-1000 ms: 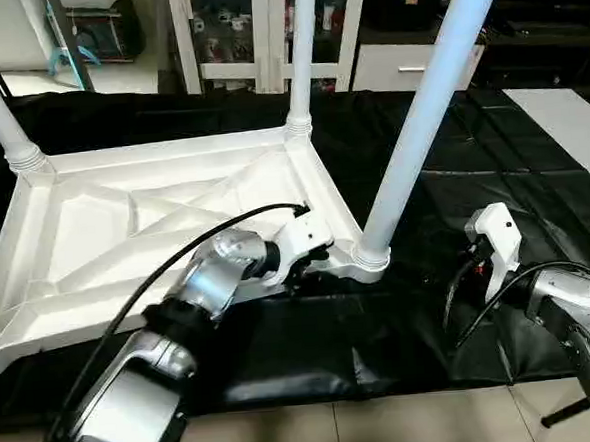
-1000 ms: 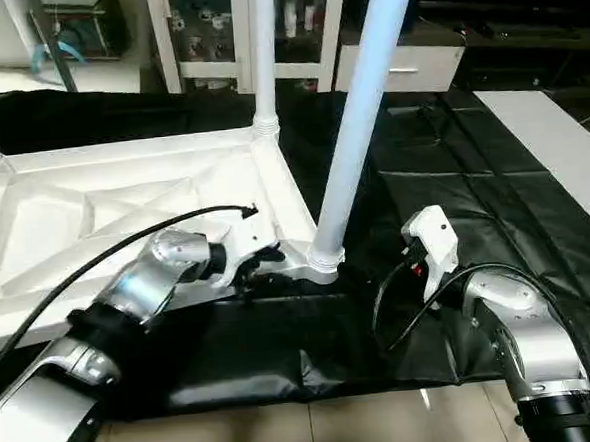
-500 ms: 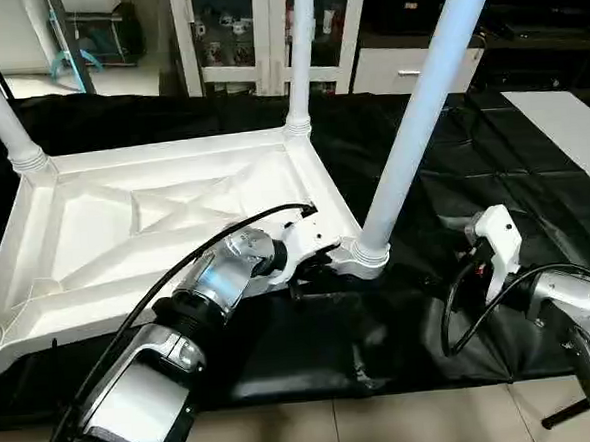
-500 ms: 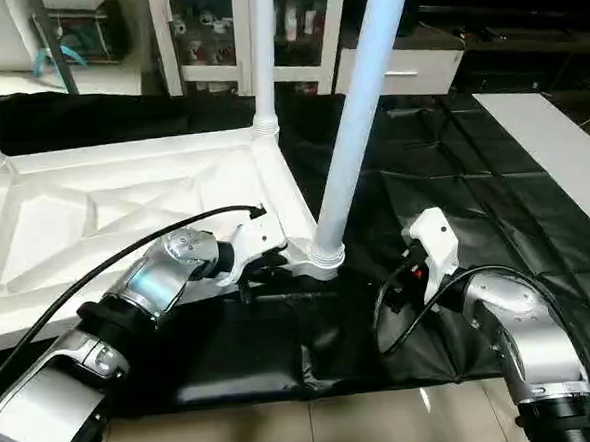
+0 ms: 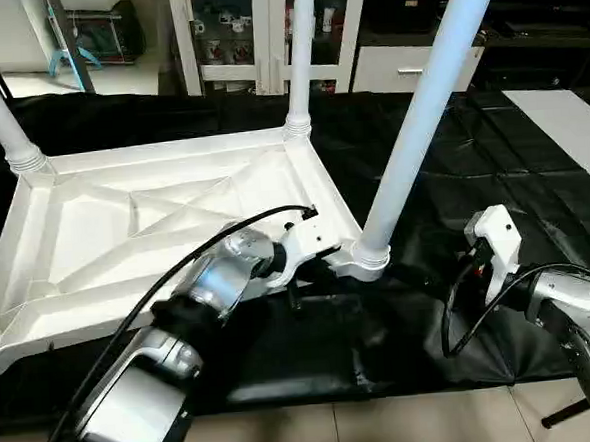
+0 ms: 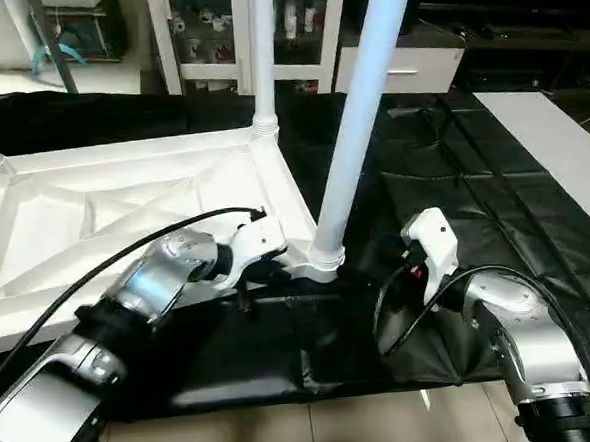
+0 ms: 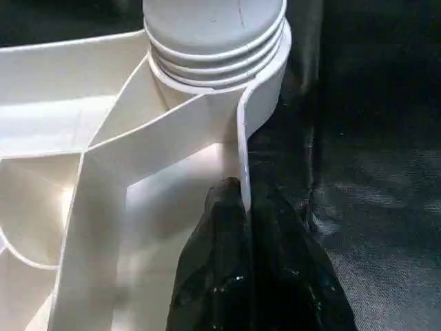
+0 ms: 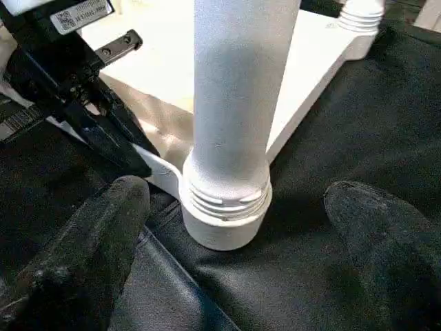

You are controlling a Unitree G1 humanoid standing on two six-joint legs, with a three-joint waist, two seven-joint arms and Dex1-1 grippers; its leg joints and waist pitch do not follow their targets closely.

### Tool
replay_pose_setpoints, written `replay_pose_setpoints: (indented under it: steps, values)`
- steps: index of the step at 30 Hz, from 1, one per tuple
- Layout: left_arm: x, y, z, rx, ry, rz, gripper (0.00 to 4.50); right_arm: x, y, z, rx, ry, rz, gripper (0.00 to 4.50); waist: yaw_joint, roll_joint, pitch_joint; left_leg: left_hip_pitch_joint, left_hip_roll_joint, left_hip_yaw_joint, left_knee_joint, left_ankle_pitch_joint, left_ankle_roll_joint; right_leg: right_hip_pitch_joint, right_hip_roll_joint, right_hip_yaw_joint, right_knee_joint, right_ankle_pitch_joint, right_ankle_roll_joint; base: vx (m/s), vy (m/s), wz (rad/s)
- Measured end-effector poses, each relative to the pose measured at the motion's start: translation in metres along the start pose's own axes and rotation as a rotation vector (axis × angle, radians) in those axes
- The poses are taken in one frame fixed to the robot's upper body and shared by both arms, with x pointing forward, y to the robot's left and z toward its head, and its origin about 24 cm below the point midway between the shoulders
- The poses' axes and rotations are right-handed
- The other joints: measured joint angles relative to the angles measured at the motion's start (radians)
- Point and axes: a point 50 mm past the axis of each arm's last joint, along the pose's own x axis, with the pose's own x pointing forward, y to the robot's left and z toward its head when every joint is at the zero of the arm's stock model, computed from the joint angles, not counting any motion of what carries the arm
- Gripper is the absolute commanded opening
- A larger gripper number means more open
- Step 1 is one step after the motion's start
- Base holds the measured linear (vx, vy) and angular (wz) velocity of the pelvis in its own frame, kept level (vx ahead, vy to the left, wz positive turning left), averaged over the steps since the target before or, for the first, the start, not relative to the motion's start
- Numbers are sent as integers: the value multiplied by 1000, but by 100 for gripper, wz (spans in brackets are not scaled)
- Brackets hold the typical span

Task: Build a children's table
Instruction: Rotate leg to tighten

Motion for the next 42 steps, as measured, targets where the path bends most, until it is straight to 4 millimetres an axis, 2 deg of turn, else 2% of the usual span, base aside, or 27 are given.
replay_pose_setpoints:
  steps: [6,10,16,20,25,26,28,30,33,38,42]
  values:
    - [-14,-18,-14,58,-42,-150,2,2,2,-9,-18,50,46,450,3,16,-10,1,0,1,-4,0,0,0,0,0,0,-5,8,0,0,0]
    - [-17,-22,-17,79,-43,-173,2,7,7,-10,-32,59,112,450,2,16,-10,1,0,2,-3,0,0,1,0,1,0,-6,10,0,0,0]
    - [-20,-26,-20,88,-42,-188,2,19,31,-17,-58,90,344,450,-4,13,-12,2,0,2,-3,0,0,2,0,2,0,-6,10,0,0,0]
    - [-21,-26,-21,87,-40,-188,2,29,24,-16,-87,99,332,450,-12,12,-12,1,0,2,-2,0,0,2,0,2,0,-6,10,0,0,0]
    - [-21,-28,-19,92,-42,-190,2,35,23,-11,-92,77,341,450,-12,11,-12,2,0,3,-2,0,0,2,0,3,0,-6,10,0,0,0]
    - [-22,-28,-19,91,-41,-191,0,36,22,-9,-93,74,347,432,-12,11,-12,1,0,3,-2,0,0,2,0,3,0,-6,10,0,0,0]
    - [-22,-28,-20,90,-40,-191,0,36,21,-8,-92,73,366,432,-12,11,-12,1,0,4,-3,0,0,2,0,3,0,-5,8,0,0,0]
    - [-23,-28,-20,89,-38,-190,0,36,21,-12,-78,75,391,404,-12,11,-12,1,0,6,-3,0,0,2,0,2,0,-5,8,0,0,0]
    - [-23,-28,-21,87,-36,-188,0,36,23,-17,-53,84,412,384,-15,11,-12,1,0,7,-3,0,0,2,0,3,1,-5,8,0,0,0]
    - [-24,-28,-22,84,-34,-186,0,40,21,-17,-43,86,433,330,-18,11,-13,1,0,6,-3,0,0,2,-1,3,1,-6,10,0,0,0]
    - [-24,-29,-22,84,-34,-188,0,45,20,-17,-38,80,442,311,-19,10,-13,1,0,7,-3,0,0,2,-1,3,1,-6,10,0,0,0]
